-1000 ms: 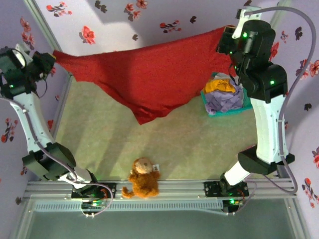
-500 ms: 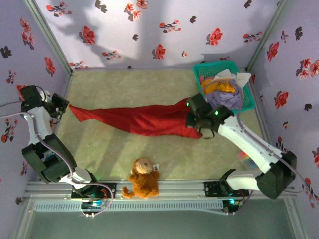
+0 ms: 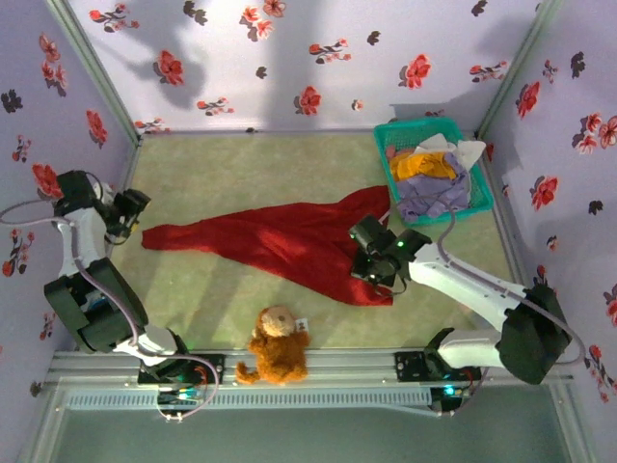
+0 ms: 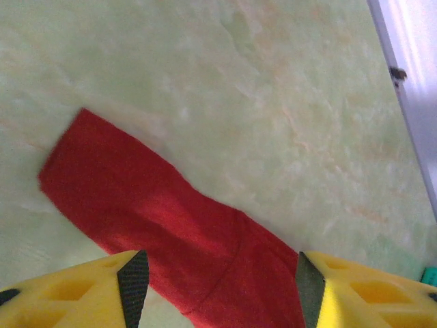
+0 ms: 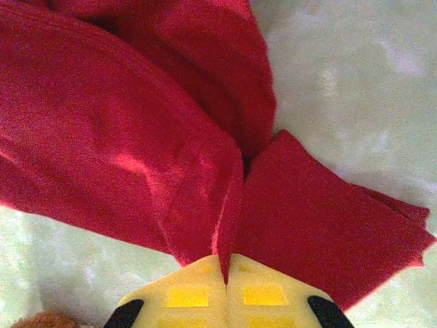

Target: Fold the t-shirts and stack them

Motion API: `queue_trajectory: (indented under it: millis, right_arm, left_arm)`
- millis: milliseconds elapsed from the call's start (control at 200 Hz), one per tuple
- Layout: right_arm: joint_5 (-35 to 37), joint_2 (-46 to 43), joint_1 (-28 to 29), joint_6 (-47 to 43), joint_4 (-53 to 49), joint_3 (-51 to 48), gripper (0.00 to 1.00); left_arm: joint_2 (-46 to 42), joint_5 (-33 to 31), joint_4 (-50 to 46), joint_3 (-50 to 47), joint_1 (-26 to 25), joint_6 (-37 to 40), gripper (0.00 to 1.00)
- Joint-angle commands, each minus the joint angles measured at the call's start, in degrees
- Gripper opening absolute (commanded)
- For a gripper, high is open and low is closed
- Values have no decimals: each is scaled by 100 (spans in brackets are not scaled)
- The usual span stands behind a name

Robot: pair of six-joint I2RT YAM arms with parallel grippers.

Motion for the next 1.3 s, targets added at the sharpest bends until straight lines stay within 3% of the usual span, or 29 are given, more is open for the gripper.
queue_trajectory:
  millis: [0,190,330,540,670,700,780,835,960,1105,1295]
  right_arm:
    - [167,275,24,-572,215,677,0]
    - [-505,1701,417,-1075,448,2386,0]
    - [-1447,3337,848,-1691,391,4349,0]
    - [-2262,5588,1026,-2266,-452,7464,0]
    - [-2767,6284,1126,-2290,-631,8396,0]
    - [-2802,6345,1121,-2281,-641,8449,0]
    - [-2637,6288,1092,-2303,-757,8386,40]
    - [-2413,6062,1054,-2303,-716,8127,50]
    - [-1902,5239,770,-2114,-505,7206,54]
    - [-1216,4086,198,-2012,-577,5841,55]
    - [-966,2856,-593,-2079,-469,4158,55]
  left_arm:
    - [-176,-56,-299,402,-353,247,62]
    - [257,290,-624,1179,-288,219,62]
    - [547,648,-861,1674,70,231,62]
    - [508,972,-1029,1672,674,309,62]
    - [462,1074,-881,1404,680,226,62]
    - [454,1094,-827,1328,670,199,62]
    - [428,1108,-795,1173,558,240,62]
    - [405,1096,-793,1072,397,311,62]
    - [453,902,-858,902,-289,490,61]
    - [627,716,-910,731,-1442,438,59]
    - [681,675,-971,330,-2712,791,59]
